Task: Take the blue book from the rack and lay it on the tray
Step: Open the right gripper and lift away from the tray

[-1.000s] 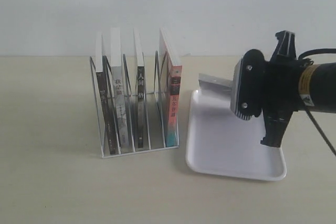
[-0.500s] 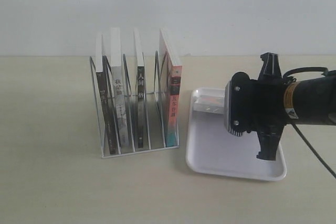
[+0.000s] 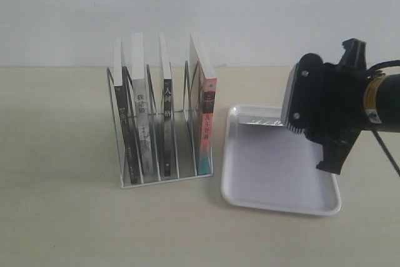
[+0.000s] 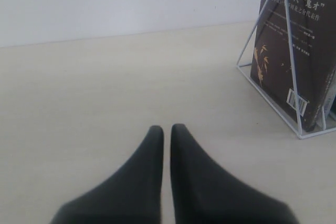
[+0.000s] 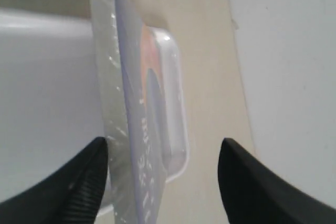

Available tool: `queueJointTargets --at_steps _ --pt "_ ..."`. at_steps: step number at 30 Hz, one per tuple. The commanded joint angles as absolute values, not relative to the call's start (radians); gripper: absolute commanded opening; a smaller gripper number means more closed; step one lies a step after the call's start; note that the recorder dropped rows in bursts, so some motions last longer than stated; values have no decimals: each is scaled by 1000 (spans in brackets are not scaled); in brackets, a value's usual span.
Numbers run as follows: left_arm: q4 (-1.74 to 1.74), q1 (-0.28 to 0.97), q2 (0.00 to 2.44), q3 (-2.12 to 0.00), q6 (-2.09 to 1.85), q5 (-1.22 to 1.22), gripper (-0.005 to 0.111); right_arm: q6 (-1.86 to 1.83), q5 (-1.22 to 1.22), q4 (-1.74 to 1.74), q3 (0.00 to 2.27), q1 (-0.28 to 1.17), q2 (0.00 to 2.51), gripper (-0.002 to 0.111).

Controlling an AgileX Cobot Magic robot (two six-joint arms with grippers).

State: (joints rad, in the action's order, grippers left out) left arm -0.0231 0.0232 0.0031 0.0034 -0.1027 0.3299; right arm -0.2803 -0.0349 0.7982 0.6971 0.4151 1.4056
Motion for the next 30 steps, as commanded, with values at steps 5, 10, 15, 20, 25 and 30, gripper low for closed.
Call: queueJointTargets --at_steps 5,10,15,20,25,30 --pt "-26 21 0 0 -105 314 5 -181 -159 676 700 408 1236 57" --pt "-26 21 0 0 -105 314 5 -117 -180 621 700 408 1096 19" --pt "-26 21 0 0 -105 314 5 132 -218 608 700 408 900 0" --pt "-26 21 0 0 -105 314 5 271 -215 608 700 408 718 0" --pt "-26 21 0 0 -105 314 5 271 -215 608 700 408 593 0" --pt "-26 21 0 0 -105 314 5 271 -215 609 700 408 568 0"
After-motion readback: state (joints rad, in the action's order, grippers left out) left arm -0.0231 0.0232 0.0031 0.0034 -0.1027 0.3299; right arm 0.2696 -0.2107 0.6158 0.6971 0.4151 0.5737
